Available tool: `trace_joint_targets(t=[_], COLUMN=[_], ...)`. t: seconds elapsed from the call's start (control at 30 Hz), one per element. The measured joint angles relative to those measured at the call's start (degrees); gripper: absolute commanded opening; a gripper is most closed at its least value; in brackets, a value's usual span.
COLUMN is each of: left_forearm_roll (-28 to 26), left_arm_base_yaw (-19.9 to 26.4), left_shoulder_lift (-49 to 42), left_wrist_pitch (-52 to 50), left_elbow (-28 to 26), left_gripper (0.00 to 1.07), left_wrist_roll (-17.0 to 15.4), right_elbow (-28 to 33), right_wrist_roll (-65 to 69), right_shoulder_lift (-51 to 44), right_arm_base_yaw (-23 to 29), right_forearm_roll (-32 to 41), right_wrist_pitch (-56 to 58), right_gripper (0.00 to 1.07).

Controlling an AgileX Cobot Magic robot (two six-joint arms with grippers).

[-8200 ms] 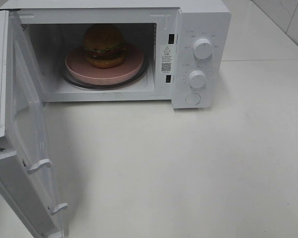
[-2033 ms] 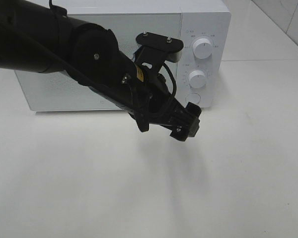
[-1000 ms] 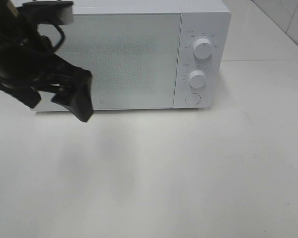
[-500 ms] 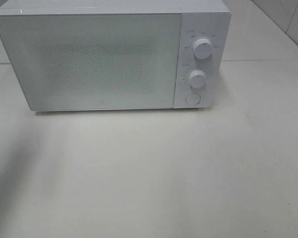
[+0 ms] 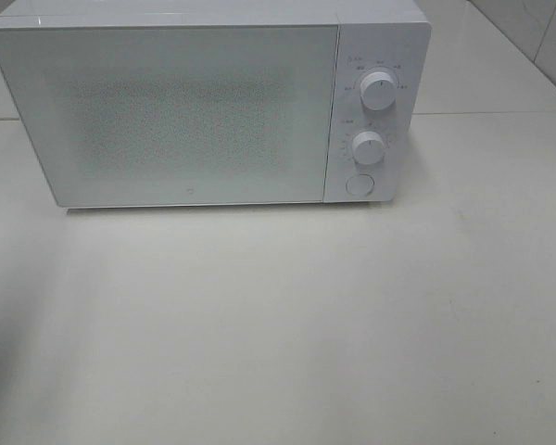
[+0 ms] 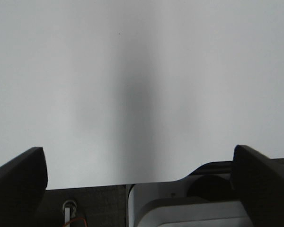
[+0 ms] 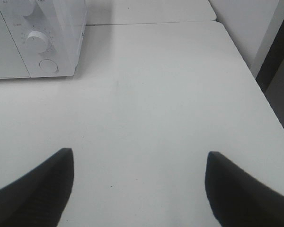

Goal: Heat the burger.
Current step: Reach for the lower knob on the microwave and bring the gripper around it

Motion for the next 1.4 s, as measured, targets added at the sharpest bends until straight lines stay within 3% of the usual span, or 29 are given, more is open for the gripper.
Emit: trace_joint_targets(t=[0.53,1.0,1.4], left_forearm_roll=[3.7,4.2,4.1], left_arm_base_yaw=[0.0,0.0,0.0], left_shoulder_lift=[-25.6,-33.3,-48.5], left_wrist_pitch=[-4.8,-4.9,-4.9], left_elbow=[17.4,17.4,17.4], left_gripper=[1.05,1.04,1.04], left_wrist_roll=[0.0,-0.2,-0.2], right_elbow=[0.0,0.0,0.0], right_wrist_roll=[0.0,0.0,0.0], right_shoulder_lift=[0.0,0.0,0.0], right_arm_base_yaw=[0.0,0.0,0.0], right_forearm_roll=[0.0,0.1,0.1], right_wrist_pitch=[0.0,0.0,0.0], right_gripper=[0.76,0.76,0.76])
